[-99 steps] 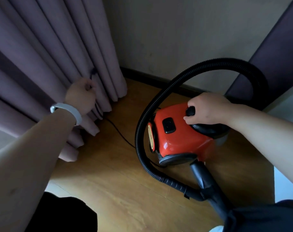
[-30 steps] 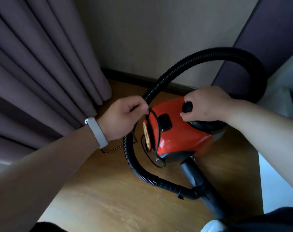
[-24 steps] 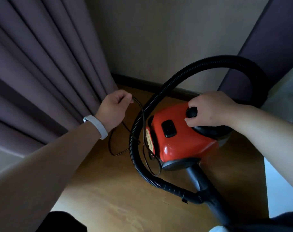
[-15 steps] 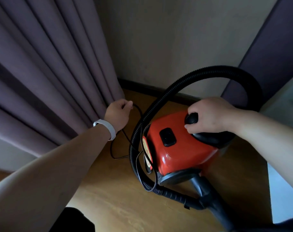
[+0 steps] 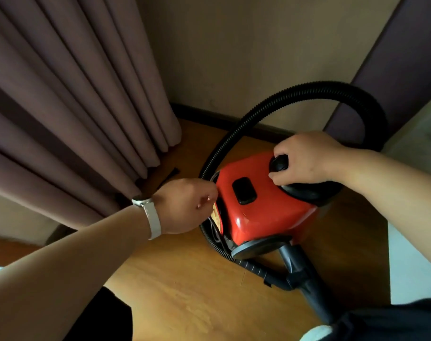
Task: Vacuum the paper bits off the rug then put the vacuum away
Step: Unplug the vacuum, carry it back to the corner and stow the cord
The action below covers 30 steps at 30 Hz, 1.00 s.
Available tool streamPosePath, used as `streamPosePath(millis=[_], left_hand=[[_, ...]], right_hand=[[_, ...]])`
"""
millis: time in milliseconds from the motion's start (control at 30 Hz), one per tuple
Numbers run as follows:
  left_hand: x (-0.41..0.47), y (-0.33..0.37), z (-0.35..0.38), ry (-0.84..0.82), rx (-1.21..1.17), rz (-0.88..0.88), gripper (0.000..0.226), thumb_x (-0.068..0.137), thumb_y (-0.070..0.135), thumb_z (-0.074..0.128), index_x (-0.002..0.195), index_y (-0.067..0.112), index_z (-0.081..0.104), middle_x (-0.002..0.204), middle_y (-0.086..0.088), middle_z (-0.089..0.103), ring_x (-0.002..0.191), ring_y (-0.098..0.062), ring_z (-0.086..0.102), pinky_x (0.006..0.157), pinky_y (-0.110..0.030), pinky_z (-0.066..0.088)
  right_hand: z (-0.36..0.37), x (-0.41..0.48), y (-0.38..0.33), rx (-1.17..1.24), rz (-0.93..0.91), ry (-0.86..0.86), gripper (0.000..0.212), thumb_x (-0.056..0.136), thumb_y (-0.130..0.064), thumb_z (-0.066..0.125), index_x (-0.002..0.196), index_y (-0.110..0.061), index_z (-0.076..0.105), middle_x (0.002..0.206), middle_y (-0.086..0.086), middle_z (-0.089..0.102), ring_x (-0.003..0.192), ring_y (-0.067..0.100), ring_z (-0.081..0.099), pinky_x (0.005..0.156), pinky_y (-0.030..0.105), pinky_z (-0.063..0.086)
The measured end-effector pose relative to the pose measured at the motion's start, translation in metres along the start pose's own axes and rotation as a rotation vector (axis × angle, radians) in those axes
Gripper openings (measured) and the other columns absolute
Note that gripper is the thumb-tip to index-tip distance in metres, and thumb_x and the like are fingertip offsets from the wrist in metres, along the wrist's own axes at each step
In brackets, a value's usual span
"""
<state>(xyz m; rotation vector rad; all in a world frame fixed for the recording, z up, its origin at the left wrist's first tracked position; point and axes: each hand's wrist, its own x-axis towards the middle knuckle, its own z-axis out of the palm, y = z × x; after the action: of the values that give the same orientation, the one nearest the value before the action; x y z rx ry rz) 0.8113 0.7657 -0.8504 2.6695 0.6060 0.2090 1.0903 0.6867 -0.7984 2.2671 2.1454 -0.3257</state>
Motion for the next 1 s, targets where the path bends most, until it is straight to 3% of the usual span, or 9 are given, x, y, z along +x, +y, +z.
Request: streamPosePath(millis=[133, 300, 400, 533, 667, 800, 1000], left_hand=[[-0.011, 0.009, 0.030, -0.051, 0.083, 0.148, 0.016, 0.085, 0.033, 0.056, 0.087, 0.021, 0.066, 0.083, 0.007, 0.062, 0.071, -0.013, 0.058, 0.060, -0.034, 0.054], [-0.006, 0.018, 0.056, -0.047, 0.322, 0.477, 0.028, 0.082, 0.044, 0.059, 0.091, 0.018, 0.068, 0.094, -0.001, 0.064, 0.084, -0.020, 0.061, 0.074, -0.033, 0.052], [-0.010, 0.032, 0.072, -0.199, 0.397, 0.749, 0.011, 0.078, 0.032, 0.067, 0.078, 0.020, 0.066, 0.078, 0.003, 0.061, 0.072, -0.017, 0.057, 0.067, -0.030, 0.051], [-0.023, 0.036, 0.116, -0.412, 0.532, 0.947, 0.008, 0.082, 0.029, 0.065, 0.088, 0.023, 0.068, 0.089, 0.006, 0.064, 0.084, -0.015, 0.059, 0.078, -0.028, 0.048], [-0.022, 0.024, 0.144, -0.455, 0.712, 0.944, 0.015, 0.086, 0.025, 0.060, 0.096, 0.023, 0.070, 0.105, 0.002, 0.068, 0.103, -0.020, 0.062, 0.098, -0.034, 0.047], [-0.019, 0.010, 0.143, -0.476, 0.733, 0.958, 0.014, 0.085, 0.029, 0.063, 0.096, 0.022, 0.069, 0.105, 0.001, 0.066, 0.103, -0.022, 0.059, 0.095, -0.038, 0.047], [-0.004, 0.003, 0.127, -0.202, 0.627, 0.715, 0.031, 0.088, 0.021, 0.051, 0.117, 0.020, 0.061, 0.126, -0.004, 0.061, 0.117, -0.025, 0.057, 0.099, -0.042, 0.046]], right_hand=[[0.006, -0.005, 0.012, -0.008, 0.030, 0.008, 0.049, 0.061, -0.070, 0.058, 0.063, -0.021, 0.056, 0.064, -0.005, 0.061, 0.064, 0.015, 0.057, 0.063, 0.039, 0.053], [0.012, -0.007, 0.019, -0.024, 0.042, 0.006, 0.047, 0.065, -0.066, 0.063, 0.063, -0.019, 0.056, 0.065, -0.004, 0.060, 0.064, 0.014, 0.055, 0.065, 0.039, 0.053], [0.015, -0.008, 0.022, -0.024, 0.057, 0.003, 0.048, 0.066, -0.066, 0.063, 0.064, -0.018, 0.056, 0.066, -0.004, 0.060, 0.063, 0.014, 0.055, 0.064, 0.037, 0.052], [0.017, -0.005, 0.028, -0.022, 0.074, 0.002, 0.049, 0.065, -0.066, 0.062, 0.063, -0.018, 0.055, 0.066, -0.003, 0.060, 0.064, 0.016, 0.055, 0.064, 0.038, 0.053], [0.019, -0.004, 0.033, -0.022, 0.078, 0.000, 0.052, 0.061, -0.069, 0.058, 0.063, -0.018, 0.055, 0.066, -0.003, 0.060, 0.065, 0.017, 0.056, 0.064, 0.038, 0.053], [0.020, -0.005, 0.038, -0.041, 0.092, 0.005, 0.050, 0.064, -0.068, 0.060, 0.064, -0.019, 0.057, 0.068, -0.004, 0.061, 0.066, 0.017, 0.057, 0.065, 0.037, 0.052], [0.023, -0.008, 0.038, -0.067, 0.091, -0.038, 0.044, 0.070, -0.062, 0.065, 0.066, -0.019, 0.057, 0.067, -0.003, 0.060, 0.066, 0.018, 0.056, 0.063, 0.037, 0.049]])
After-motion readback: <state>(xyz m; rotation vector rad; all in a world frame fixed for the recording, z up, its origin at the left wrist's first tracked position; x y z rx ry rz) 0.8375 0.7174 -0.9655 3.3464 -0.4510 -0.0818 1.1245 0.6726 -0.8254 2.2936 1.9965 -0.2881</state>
